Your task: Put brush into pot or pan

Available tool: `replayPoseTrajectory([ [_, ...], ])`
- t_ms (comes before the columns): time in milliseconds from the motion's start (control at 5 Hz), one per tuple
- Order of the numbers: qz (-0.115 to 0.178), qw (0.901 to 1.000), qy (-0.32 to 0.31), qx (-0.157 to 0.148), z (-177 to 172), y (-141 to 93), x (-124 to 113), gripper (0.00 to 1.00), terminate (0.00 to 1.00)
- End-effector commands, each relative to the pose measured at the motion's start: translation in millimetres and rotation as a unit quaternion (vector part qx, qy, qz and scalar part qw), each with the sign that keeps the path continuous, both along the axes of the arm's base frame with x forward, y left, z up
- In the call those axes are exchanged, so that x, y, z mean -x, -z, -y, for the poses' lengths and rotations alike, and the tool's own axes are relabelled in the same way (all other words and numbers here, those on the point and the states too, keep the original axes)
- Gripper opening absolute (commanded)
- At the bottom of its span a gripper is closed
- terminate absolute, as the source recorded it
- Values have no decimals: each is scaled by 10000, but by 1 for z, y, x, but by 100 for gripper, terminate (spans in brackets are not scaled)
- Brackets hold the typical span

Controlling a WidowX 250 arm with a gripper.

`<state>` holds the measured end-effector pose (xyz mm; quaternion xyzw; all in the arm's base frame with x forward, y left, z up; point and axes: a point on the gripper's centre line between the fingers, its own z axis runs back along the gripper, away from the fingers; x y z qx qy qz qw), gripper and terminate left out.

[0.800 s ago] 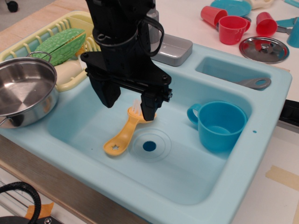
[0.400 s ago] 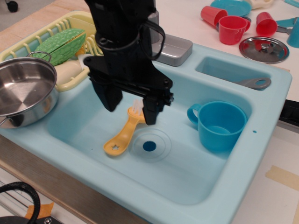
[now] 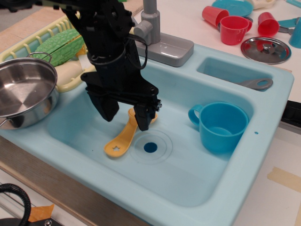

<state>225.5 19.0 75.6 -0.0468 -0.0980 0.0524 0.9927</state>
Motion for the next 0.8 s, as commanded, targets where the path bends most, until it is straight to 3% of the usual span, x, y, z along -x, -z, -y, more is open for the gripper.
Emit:
replayPoseTrajectory([
  [0, 78, 9996, 9, 274, -5, 16, 0, 100, 0],
  [200, 11, 9995, -8, 322, -8, 23, -6, 0, 0],
  [600, -24, 9995, 15, 304, -4, 20, -3, 0, 0],
])
